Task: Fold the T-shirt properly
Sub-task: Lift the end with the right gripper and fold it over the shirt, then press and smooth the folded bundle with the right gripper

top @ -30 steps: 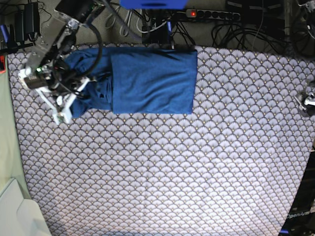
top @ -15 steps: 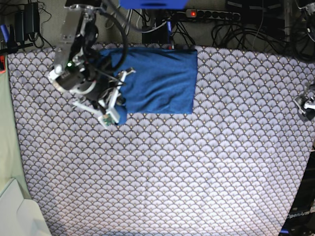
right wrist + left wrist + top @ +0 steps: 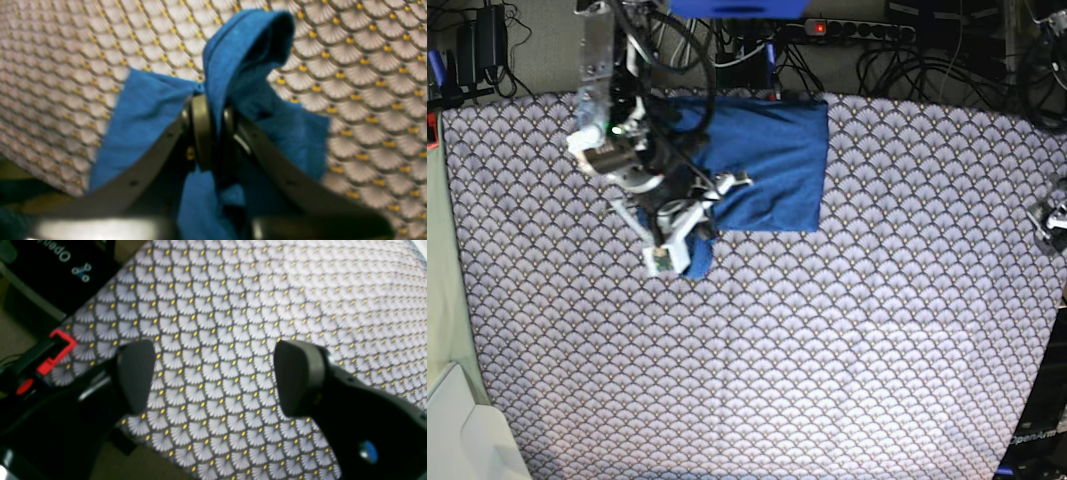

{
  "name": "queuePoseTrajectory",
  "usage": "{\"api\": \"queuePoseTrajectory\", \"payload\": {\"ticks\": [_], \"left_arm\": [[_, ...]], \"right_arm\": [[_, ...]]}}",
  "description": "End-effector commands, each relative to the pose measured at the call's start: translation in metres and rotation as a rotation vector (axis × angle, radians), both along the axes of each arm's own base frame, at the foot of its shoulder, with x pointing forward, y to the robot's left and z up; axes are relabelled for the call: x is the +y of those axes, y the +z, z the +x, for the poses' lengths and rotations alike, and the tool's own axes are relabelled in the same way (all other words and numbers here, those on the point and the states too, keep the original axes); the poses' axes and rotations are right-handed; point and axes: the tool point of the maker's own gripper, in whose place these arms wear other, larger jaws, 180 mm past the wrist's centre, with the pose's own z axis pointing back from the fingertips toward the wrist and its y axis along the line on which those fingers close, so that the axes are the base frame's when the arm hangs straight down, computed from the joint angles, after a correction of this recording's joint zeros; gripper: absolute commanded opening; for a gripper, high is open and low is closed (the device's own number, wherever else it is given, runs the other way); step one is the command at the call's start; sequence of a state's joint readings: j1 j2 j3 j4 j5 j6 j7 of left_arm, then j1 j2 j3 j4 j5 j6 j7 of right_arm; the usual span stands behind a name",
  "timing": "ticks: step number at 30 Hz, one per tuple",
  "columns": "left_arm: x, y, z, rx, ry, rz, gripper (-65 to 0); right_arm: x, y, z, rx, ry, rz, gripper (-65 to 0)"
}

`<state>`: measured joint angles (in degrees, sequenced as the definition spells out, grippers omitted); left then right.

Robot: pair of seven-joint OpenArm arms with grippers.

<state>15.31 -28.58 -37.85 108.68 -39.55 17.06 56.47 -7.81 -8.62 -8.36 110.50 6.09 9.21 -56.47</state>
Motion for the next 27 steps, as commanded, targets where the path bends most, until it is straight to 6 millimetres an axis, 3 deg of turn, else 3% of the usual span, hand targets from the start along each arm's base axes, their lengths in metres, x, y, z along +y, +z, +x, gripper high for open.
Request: {"api": "queuePoseTrajectory", "payload": {"ticks": [1,7,17,23,27], "left_arm": [[0.005,0.016,0.004,-0.036,0.000,0.035,-10.2],[0.010,0.021,0.006,-0.035,-0.005,0.057,-10.2],[0.019,0.034,0.009,-0.035,-0.017,0.106,-10.2],[0.044,0.050,0.004,-0.055,0.040,0.139,-10.2],[0.055,0.054,0.004,-0.043,0.049,0.161,-10.2]], "right_arm": [[0.006,0.002,0.004,-0.008,-0.009,0.023,-65.0],[0.019,-0.031,-0.007,0.105,-0.045,0.036,-65.0],[0.056,-0.020,-0.011,0.054,-0.036,0.089,-65.0],[0.069,-0.040,-0.016,0.087,-0.064,0.084,-65.0],[0.087,-0.043,-0.024,0.083,-0.021,0.089,-65.0]]}}
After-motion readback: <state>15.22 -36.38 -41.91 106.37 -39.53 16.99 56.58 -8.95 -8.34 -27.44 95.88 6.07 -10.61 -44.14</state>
